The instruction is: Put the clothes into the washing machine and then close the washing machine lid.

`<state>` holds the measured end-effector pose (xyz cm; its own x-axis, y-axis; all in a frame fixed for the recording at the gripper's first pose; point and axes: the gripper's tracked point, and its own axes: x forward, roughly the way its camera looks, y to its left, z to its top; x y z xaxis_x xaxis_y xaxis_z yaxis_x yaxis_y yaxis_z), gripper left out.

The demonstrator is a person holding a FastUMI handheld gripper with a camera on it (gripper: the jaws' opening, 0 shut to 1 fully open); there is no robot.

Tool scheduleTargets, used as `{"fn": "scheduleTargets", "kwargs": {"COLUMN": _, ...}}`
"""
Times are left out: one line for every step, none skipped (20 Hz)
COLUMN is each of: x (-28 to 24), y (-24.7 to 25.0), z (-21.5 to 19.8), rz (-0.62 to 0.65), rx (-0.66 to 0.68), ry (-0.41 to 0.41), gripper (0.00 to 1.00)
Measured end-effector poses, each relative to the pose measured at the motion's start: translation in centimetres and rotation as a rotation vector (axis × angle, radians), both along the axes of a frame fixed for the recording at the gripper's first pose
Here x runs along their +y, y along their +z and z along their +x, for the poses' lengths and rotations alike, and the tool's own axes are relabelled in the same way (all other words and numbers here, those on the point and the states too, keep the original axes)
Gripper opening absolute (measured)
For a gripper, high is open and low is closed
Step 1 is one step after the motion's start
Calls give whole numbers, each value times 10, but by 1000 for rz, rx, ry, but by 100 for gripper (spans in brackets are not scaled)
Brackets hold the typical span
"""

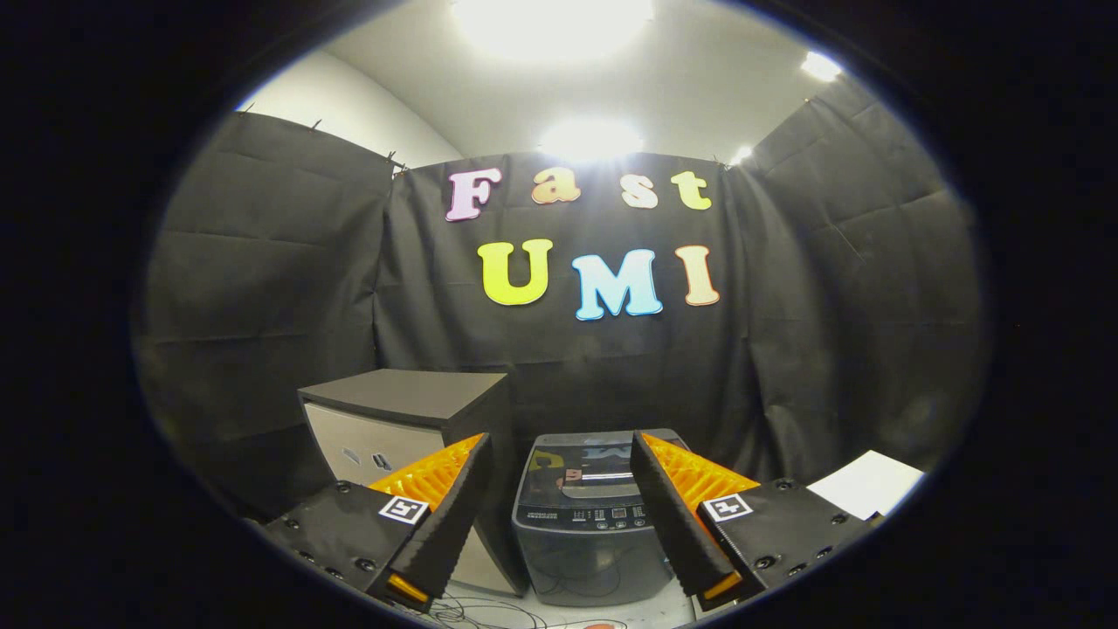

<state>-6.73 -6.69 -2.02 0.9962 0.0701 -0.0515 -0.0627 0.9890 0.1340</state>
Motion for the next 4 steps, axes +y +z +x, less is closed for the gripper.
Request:
{"fn": "scheduleTargets", "kwargs": {"x": -2, "y": 0, "z": -3, "rz": -6, "rx": 0, "ry": -1, "gripper": 98}}
{"fn": "scheduleTargets", "kwargs": {"x": -3, "y": 0, "z": -3, "rz": -13, "rx": -1, "ry": 0, "gripper": 98}}
{"fn": "scheduleTargets", "kwargs": {"x": -3, "y": 0, "z": -4, "rz": -14, "rx": -3, "ry": -1, "gripper": 98}}
{"fn": "scheduleTargets", "kwargs": {"x": -3, "y": 1, "z": -5, "rz": -10, "rx": -4, "ry": 1, "gripper": 98}}
